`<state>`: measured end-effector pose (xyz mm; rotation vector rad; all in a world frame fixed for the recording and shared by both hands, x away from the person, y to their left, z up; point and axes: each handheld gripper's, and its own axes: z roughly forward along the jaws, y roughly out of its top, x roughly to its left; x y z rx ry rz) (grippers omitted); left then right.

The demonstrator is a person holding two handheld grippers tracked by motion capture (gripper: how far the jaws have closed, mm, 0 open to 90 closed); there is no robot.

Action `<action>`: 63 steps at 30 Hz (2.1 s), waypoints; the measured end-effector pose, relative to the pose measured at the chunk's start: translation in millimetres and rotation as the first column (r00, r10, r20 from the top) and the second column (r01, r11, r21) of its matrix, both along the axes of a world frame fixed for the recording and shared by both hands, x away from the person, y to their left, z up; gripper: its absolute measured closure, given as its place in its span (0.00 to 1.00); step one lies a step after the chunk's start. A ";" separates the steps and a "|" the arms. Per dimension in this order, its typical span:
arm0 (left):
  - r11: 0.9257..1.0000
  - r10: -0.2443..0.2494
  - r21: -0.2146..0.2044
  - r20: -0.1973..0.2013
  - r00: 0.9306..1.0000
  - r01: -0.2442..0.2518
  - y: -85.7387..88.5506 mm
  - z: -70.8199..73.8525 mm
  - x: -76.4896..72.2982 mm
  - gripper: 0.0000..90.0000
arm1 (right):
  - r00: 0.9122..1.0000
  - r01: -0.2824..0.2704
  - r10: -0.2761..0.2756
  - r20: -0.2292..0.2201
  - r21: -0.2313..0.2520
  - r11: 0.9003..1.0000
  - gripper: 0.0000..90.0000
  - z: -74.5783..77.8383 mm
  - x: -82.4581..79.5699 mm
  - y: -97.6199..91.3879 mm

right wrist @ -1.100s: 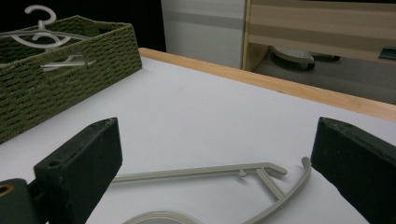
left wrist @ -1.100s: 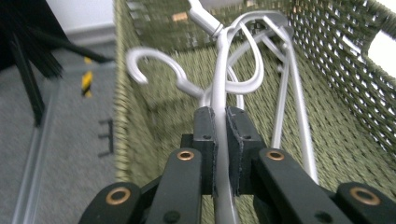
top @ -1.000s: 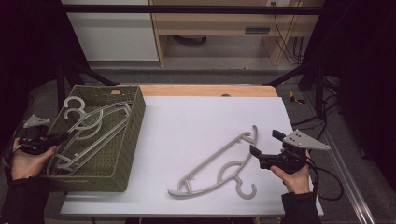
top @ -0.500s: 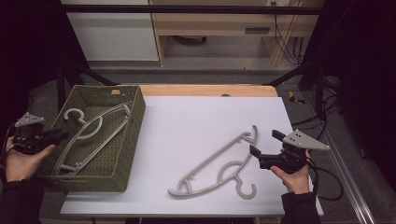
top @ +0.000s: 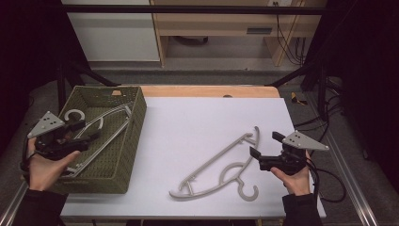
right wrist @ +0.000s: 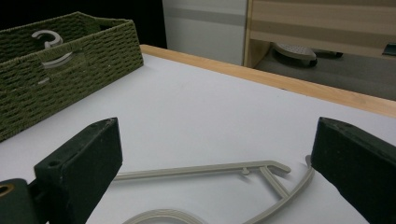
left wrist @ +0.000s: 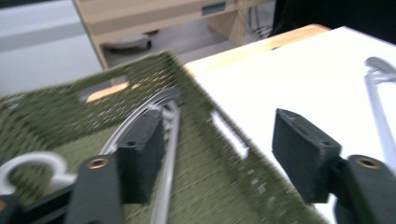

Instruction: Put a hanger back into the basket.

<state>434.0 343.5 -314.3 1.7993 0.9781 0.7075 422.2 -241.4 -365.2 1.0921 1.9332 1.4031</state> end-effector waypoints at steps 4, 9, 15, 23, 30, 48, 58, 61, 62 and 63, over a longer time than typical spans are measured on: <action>0.998 -0.030 -0.055 0.022 0.999 0.031 -13.6 -0.8 -6.5 0.25 | 1.000 -0.004 0.004 -0.008 -0.009 1.000 0.03 -1.6 -0.7 1.7; 0.995 -0.060 -0.072 0.026 0.998 0.062 -36.5 -9.3 -14.5 0.17 | 1.000 -0.010 0.009 -0.020 -0.026 1.000 0.03 -5.0 -1.3 6.2; 0.990 -0.126 -0.062 0.013 0.992 0.126 -66.8 -19.1 -22.6 0.13 | 0.999 -0.017 0.016 -0.028 -0.036 0.999 0.03 -8.9 -2.6 7.1; 0.981 -0.183 -0.062 0.013 0.983 0.184 -101.6 -33.0 -33.0 0.10 | 0.999 -0.010 0.009 -0.043 -0.038 0.999 0.04 -14.0 -6.6 3.8; 0.973 -0.224 -0.050 0.002 0.975 0.224 -119.3 -41.6 -37.2 0.10 | 0.999 -0.017 0.015 -0.049 -0.041 0.999 0.05 -16.9 -8.7 5.9; 0.950 -0.313 -0.023 -0.093 0.945 0.312 -151.4 -79.0 -38.6 0.38 | 0.993 -0.069 0.061 -0.105 -0.069 0.995 0.15 -31.5 -13.0 24.1; 0.935 -0.348 -0.004 -0.198 0.916 0.354 -159.5 -96.4 -34.1 0.90 | 0.987 -0.104 0.091 -0.134 -0.093 0.990 0.22 -42.1 -11.0 39.7; 0.927 -0.362 0.012 -0.229 0.903 0.375 -162.5 -103.0 -32.4 1.00 | 0.988 -0.087 0.073 -0.135 -0.103 0.991 0.23 -45.5 -8.8 39.8; 0.924 -0.367 0.020 -0.237 0.899 0.382 -163.2 -104.4 -32.2 1.00 | 0.989 -0.078 0.064 -0.135 -0.104 0.992 0.25 -46.8 -7.9 39.9; 0.922 -0.369 0.030 -0.241 0.898 0.386 -163.9 -105.6 -32.5 1.00 | 0.988 -0.078 0.063 -0.142 -0.106 0.991 0.27 -48.0 -7.5 39.2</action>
